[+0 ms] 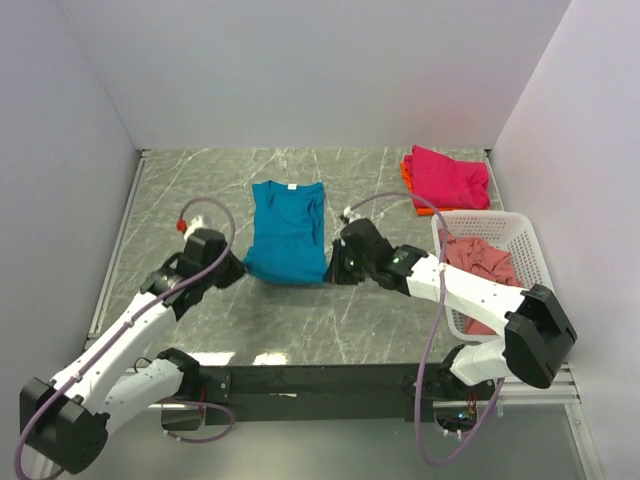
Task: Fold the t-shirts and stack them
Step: Fold the tshirt
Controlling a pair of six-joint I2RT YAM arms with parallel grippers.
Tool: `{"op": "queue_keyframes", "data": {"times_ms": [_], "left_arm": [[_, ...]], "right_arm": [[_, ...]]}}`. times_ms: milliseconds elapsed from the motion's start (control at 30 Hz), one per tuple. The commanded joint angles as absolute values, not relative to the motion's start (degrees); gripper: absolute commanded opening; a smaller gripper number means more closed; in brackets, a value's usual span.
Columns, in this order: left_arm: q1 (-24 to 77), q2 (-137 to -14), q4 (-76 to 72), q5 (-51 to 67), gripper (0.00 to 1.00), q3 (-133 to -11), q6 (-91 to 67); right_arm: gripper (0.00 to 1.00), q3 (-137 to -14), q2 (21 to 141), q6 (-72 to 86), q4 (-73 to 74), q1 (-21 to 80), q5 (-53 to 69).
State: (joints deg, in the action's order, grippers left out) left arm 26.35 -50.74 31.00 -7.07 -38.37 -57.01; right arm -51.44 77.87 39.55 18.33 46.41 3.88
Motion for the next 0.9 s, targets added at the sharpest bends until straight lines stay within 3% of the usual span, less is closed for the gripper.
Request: {"op": "queue_keyframes", "data": {"times_ms": [0,167,333,867], "left_arm": [[26.19,-55.44,30.06,-15.54,0.01,-48.57,-52.13],[24.18,-63.09,30.14,-19.95,0.01,-58.0,-49.66],[17.41,-71.62,25.93,-10.21,0.01,-63.28,-46.85],[11.87,-94.64,23.56,-6.42,0.01,-81.81,-42.54]], "right_arm": [[0.0,-58.78,76.64,37.36,20.83,43.86,-1.49],[0.0,-64.94,79.89,34.63,19.34,38.42,-1.59],[0.0,-72.94,84.89,30.77,20.92,32.88,1.49],[0.0,-95.95,107.04,27.42,23.29,25.58,13.88]]}}
